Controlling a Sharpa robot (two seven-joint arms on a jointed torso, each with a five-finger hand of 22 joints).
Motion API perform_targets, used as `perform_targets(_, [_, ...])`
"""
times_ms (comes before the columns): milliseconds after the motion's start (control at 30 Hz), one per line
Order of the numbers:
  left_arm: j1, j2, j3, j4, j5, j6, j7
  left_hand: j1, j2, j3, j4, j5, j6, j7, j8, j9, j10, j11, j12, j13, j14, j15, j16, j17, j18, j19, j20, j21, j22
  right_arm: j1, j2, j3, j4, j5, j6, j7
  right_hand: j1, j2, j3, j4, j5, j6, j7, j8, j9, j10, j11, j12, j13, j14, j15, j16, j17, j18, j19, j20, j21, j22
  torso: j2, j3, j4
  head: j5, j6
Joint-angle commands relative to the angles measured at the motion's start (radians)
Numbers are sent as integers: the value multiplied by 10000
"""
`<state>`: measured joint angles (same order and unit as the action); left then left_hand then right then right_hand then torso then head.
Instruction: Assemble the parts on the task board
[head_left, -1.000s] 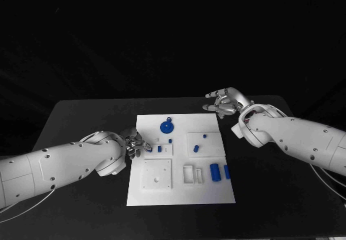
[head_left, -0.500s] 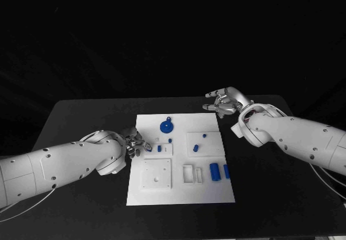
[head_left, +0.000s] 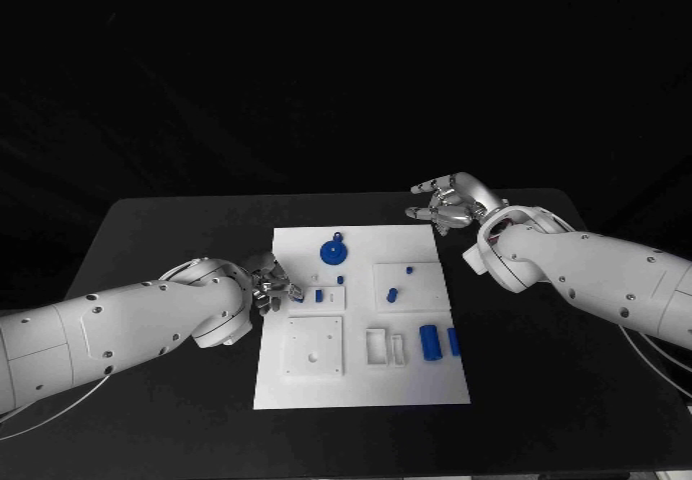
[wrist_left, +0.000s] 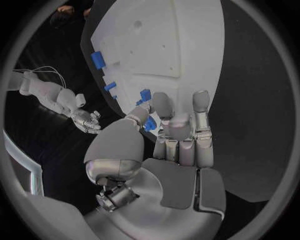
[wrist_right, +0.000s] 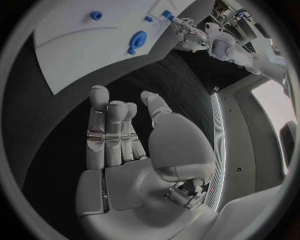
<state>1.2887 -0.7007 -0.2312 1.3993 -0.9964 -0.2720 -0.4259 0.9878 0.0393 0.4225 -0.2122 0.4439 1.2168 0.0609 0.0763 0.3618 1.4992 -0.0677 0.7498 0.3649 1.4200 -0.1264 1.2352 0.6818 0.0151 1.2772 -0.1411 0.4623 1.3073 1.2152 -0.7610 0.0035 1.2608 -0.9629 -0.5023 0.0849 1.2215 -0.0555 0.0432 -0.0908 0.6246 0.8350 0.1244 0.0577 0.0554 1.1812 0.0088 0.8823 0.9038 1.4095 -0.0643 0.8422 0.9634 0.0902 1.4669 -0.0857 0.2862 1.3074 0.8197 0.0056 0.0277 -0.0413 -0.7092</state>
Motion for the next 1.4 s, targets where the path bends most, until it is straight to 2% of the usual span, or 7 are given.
perform_targets(33, [-122,6,-97,-42,-102,630,-303,97,-1,-64,39,-39,2700,-1103,-4,16,140,-337,54,29,39,-22,53,35,-7,-20,36,-49,184,-11,6,3,1,-19,114,103,-110,-12,39,3,61,80,20,-17,8,6,-47,15,8,20,-21,16,10,92,346,13,33,350,-2,-3,-2,10,-12])
perform_targets(200, [-122,3,-97,-36,-117,699,-298,139,-14,-125,171,-112,2735,-1116,26,40,135,-330,136,97,42,-9,140,126,9,-25,63,-51,185,-14,9,3,-6,-19,118,101,-117,-18,64,-3,84,77,20,-19,7,10,-49,16,10,21,-22,12,7,90,345,12,32,350,-2,-3,8,18,-16])
perform_targets(433, [-123,2,-97,-27,-122,748,-279,-2,103,-107,280,-143,2762,-1129,59,67,138,-332,183,129,54,-7,202,197,12,-21,74,-53,184,-20,15,3,-13,-19,123,103,-125,-23,87,-9,106,85,19,-18,8,7,-51,9,4,20,-23,11,7,91,342,11,22,346,1,-1,-3,38,-25])
perform_targets(567, [-123,5,-97,-19,-123,810,-265,-337,269,-7,117,-119,2756,-1136,123,127,135,-335,225,182,37,7,281,254,38,-28,97,-45,184,-27,22,3,-21,-19,124,108,-140,-34,104,-13,134,95,20,-18,8,6,-49,7,2,18,-23,5,3,90,343,11,20,346,-3,6,-4,42,-13])
perform_targets(1000, [-123,12,-97,-16,-121,1020,-252,-766,552,-12,226,-272,2793,-1161,221,158,133,-330,320,270,66,13,411,417,51,-39,139,-38,185,-34,26,3,-24,-19,129,116,-163,-41,141,-16,191,166,14,-13,12,8,-54,9,3,17,-26,-1,0,87,343,8,25,346,0,10,-6,40,-24])
perform_targets(1167, [-124,14,-97,-8,-133,1147,-259,-737,565,-19,196,-302,2800,-1168,257,168,131,-331,353,301,75,18,458,472,67,-40,159,-33,188,-34,26,3,-25,-18,132,120,-163,-41,141,-16,191,166,14,-13,12,8,-54,9,3,17,-26,-1,0,87,343,8,25,346,0,11,-2,37,-30])
perform_targets(1400, [-129,13,-97,21,-351,1310,-285,-424,485,4,65,-118,2784,-1159,281,157,132,-328,347,330,67,26,473,457,103,-53,183,-12,192,-35,28,3,-28,-17,135,128,-170,-47,159,-23,212,169,14,-14,12,5,-55,3,-1,21,-27,8,8,85,345,6,30,347,1,8,2,42,-40])
